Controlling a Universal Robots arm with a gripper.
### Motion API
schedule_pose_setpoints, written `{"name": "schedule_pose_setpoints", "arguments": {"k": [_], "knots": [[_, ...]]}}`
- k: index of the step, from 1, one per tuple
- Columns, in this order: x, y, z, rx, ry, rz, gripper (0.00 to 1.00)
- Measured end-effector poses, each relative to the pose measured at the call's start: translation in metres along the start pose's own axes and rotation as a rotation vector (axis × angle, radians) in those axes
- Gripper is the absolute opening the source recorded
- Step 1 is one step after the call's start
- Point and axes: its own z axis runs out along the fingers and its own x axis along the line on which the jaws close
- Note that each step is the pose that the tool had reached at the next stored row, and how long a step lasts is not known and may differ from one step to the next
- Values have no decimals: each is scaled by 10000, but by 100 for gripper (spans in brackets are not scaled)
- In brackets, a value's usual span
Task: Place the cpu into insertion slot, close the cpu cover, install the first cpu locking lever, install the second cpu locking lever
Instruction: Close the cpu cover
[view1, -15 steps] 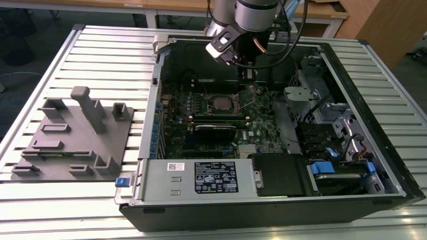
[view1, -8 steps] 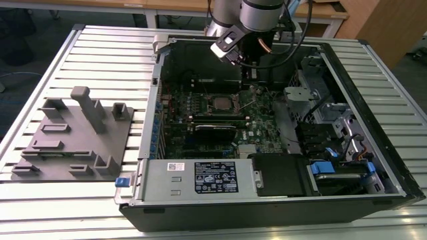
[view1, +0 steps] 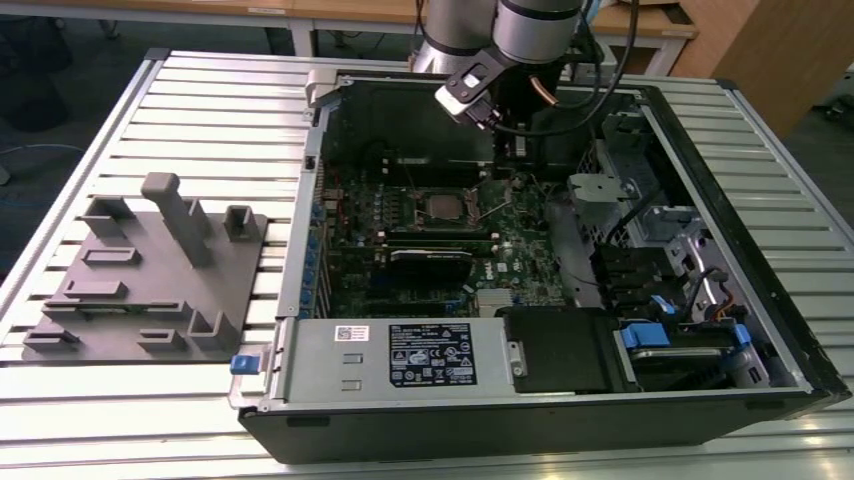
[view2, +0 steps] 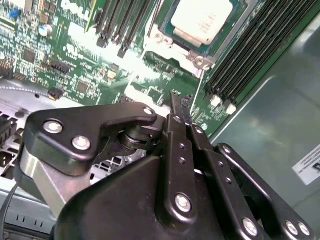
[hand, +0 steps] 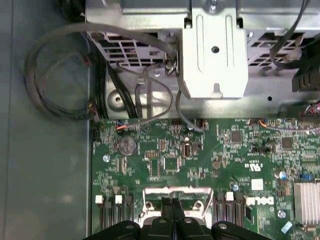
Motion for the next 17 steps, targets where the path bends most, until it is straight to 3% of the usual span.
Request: {"name": "schedule_pose_setpoints", "arguments": {"k": [7, 17], "knots": [[12, 80, 4, 0, 0, 1, 10], [31, 258, 12, 0, 0, 0, 10]]}}
